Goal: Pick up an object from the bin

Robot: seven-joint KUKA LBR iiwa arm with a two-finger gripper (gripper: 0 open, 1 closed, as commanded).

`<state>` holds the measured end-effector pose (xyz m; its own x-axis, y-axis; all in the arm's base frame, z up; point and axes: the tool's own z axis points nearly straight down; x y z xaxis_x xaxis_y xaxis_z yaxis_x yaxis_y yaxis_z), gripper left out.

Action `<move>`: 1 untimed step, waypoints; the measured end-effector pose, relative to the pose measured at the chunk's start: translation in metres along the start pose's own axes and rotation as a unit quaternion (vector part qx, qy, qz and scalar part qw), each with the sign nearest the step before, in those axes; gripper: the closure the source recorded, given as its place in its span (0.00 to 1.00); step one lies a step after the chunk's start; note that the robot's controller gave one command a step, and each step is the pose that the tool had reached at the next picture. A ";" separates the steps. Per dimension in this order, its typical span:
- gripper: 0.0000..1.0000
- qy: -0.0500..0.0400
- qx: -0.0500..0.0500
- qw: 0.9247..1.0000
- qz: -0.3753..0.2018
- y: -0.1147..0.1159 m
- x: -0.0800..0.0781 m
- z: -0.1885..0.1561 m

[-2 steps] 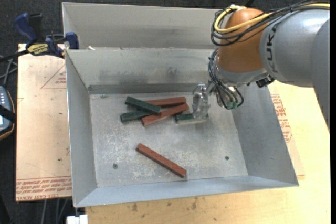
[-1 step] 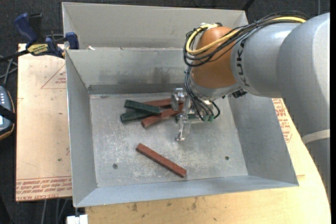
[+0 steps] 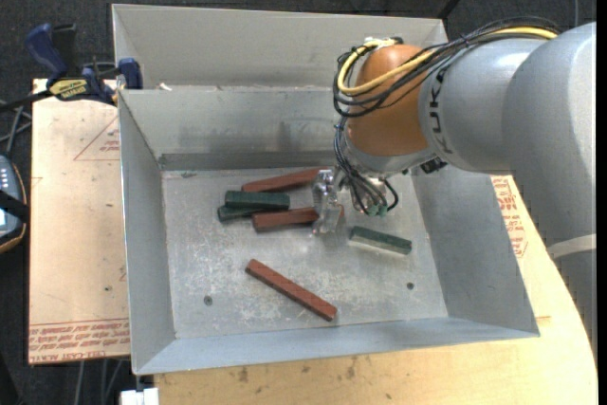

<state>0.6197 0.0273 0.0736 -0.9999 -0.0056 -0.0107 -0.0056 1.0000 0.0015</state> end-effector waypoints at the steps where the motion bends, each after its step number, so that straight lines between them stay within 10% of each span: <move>1: 1.00 0.000 0.000 1.000 0.000 0.000 0.000 0.000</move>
Offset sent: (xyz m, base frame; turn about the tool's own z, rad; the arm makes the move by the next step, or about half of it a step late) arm -0.0064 -0.0054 0.1225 -0.0113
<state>0.6197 0.0273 0.0735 -0.9999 -0.0056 -0.0107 -0.0057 1.0000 0.0014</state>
